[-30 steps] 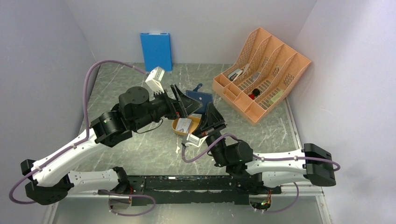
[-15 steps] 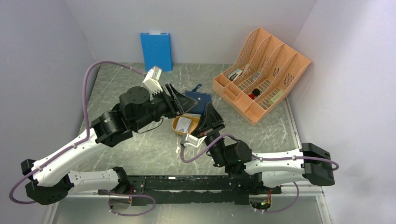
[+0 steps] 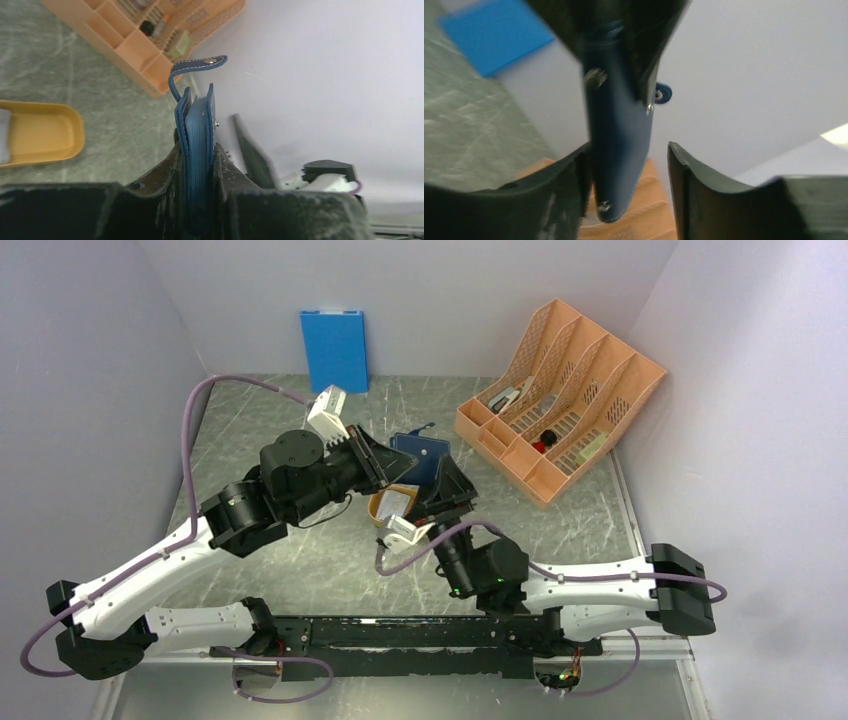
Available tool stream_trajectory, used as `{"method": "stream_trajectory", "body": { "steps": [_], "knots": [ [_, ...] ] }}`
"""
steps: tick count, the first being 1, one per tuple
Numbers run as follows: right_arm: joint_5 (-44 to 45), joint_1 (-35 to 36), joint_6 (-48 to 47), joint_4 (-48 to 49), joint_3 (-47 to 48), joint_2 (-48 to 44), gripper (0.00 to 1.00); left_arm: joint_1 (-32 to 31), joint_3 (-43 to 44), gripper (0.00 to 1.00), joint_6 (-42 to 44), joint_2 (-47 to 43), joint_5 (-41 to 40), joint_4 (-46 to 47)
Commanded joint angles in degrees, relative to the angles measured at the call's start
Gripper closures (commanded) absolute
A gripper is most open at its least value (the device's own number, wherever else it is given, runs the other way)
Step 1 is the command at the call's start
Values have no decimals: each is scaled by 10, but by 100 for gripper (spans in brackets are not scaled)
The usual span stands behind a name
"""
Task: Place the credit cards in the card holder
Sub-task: Pick up the card holder from the center of the board.
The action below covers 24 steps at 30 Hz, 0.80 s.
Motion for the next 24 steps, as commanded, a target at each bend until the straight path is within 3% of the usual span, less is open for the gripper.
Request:
{"method": "stream_trajectory", "body": {
  "steps": [1, 2, 5, 9, 12, 15, 24],
  "knots": [
    [24, 11, 330, -422, 129, -46, 10, 3, 15, 95, 71, -31, -70, -36],
    [-14, 11, 427, -528, 166, -55, 2, 3, 17, 95, 83, -42, -86, -47],
    [-104, 9, 630, -728, 249, -56, 0, 4, 24, 95, 138, -76, -120, -72],
    [-348, -57, 841, -822, 299, -83, 0, 5, 36, 95, 243, -121, -79, -84],
    [-583, -159, 960, -797, 293, -115, 0, 3, 49, 95, 322, -144, 35, -85],
    [-734, -233, 1054, -733, 277, -147, 0, 4, 68, 95, 373, -146, 148, -103],
    [-930, -279, 1262, -571, 273, -158, 0, 4, 104, 95, 455, -127, 365, -117]
  ]
}}
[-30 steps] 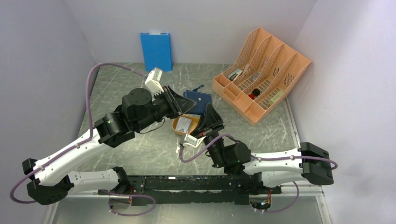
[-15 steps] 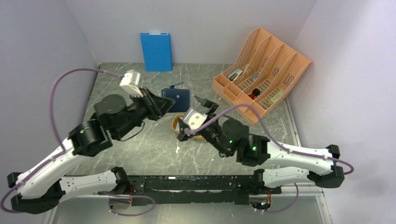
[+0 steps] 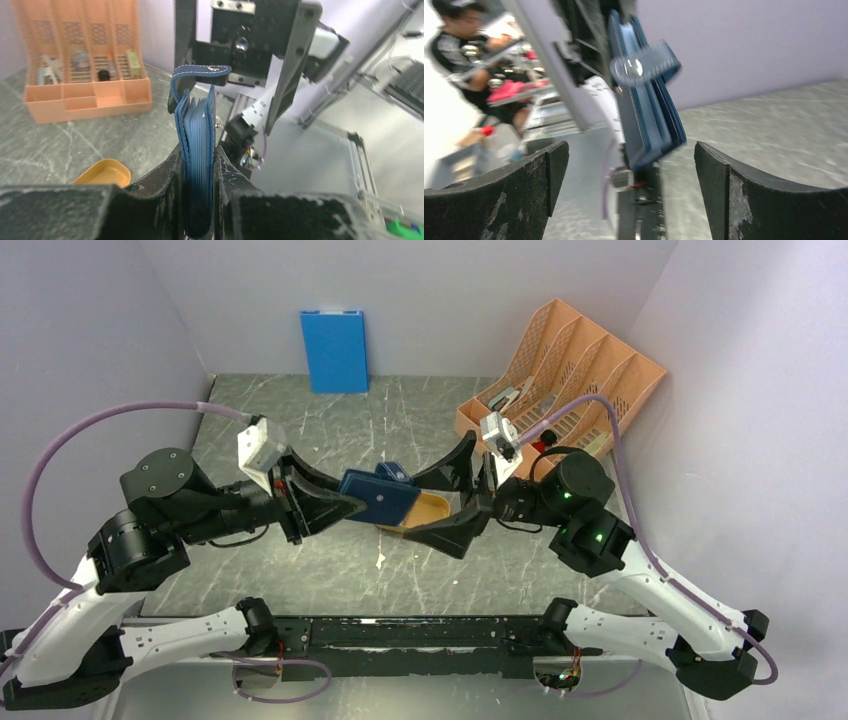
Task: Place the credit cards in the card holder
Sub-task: Pick up the card holder from the center of the board.
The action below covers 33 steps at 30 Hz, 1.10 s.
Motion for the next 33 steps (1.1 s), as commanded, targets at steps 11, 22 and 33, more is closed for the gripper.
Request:
{"method": "stream_trajectory", "body": {
  "steps": [11, 22, 33],
  "knots": [
    [-173, -6, 195, 165, -23, 14, 31, 0, 22, 95, 69, 26, 211, 47],
    [-185, -5, 222, 196, -31, 28, 61, 1, 15, 95, 63, 23, 219, 60],
    [-138, -5, 266, 263, -64, 9, 100, 1, 2, 50, 57, 7, 138, 57]
  ]
}}
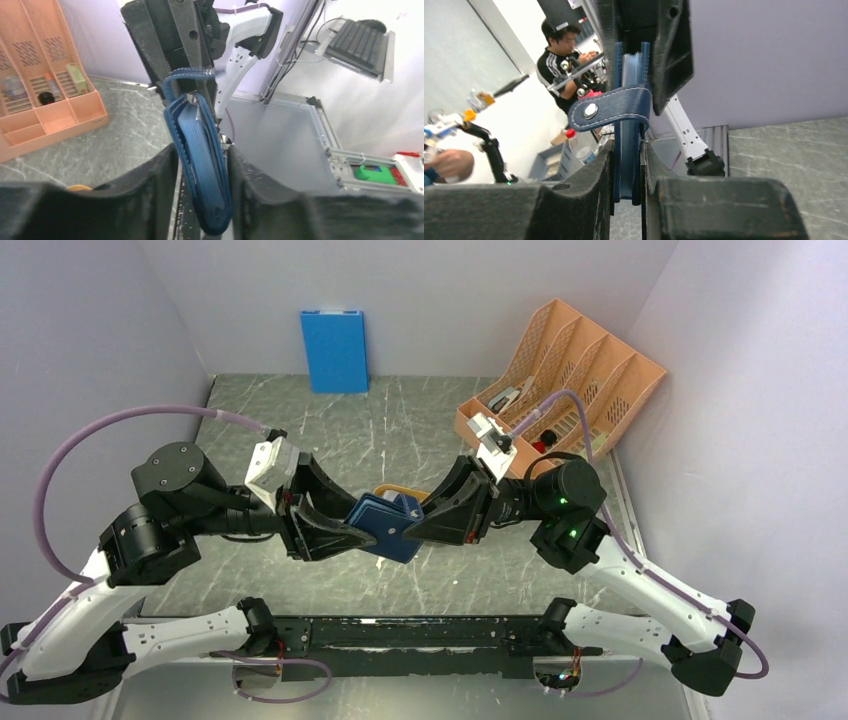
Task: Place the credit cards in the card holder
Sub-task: Pick up the card holder from the center of the board.
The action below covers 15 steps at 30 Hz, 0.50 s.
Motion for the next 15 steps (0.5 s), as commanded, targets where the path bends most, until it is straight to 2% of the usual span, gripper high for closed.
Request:
{"method": "stream_trajectory", "body": {
  "steps": [1, 3, 7, 11, 15],
  "knots": [
    [43, 2, 41, 37, -13, -25, 100, 0, -17, 32, 1, -29, -83, 42],
    [83, 1, 62, 68, -32, -39, 100, 1, -64, 4, -25, -61, -120, 79],
    [161, 2, 93, 138, -73, -57, 100, 1, -178, 2, -91, -125, -162, 191],
    [214, 2, 128, 198, -104, -53, 100, 1, -291, 2, -161, -180, -183, 366],
    [253, 2, 165, 248, -122, -37, 100, 0, -319, 2, -186, -170, -202, 449]
  ]
}}
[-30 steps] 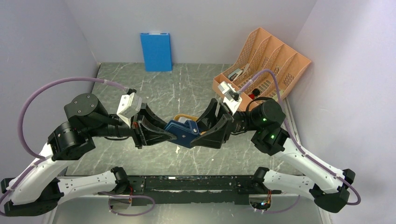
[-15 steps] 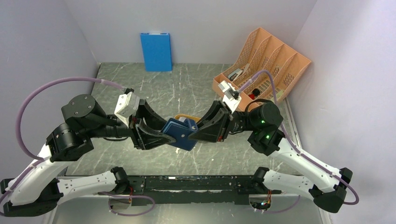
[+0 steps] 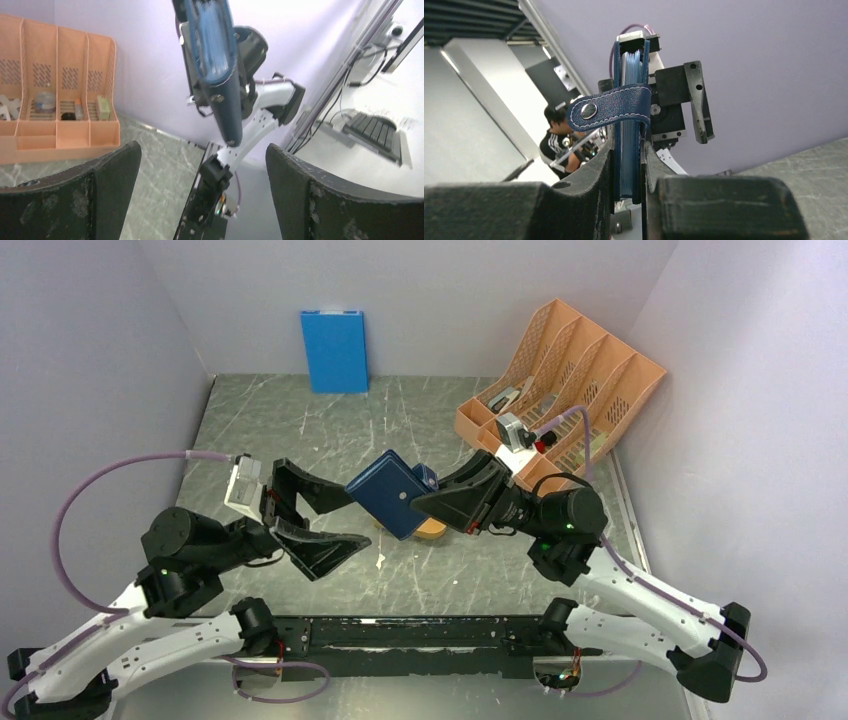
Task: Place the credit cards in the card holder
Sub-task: Pick up the card holder from the center of the board.
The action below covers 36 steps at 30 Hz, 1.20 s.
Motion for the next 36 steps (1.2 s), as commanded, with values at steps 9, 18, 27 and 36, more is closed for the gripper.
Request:
{"method": "stream_trajectory", "body": {
  "steps": [9, 18, 27, 36],
  "knots": [
    [115, 3, 92, 124, -33, 25, 100, 0, 22, 2, -78, 98, -48, 187],
    [130, 4, 98, 133, -48, 23, 100, 1, 3, 40, -114, 122, -44, 240],
    [138, 4, 93, 132, -58, 16, 100, 0, -7, 58, -115, 114, -63, 231],
    [136, 4, 98, 142, -62, 24, 100, 1, -9, 92, -112, 116, -49, 228]
  ]
}}
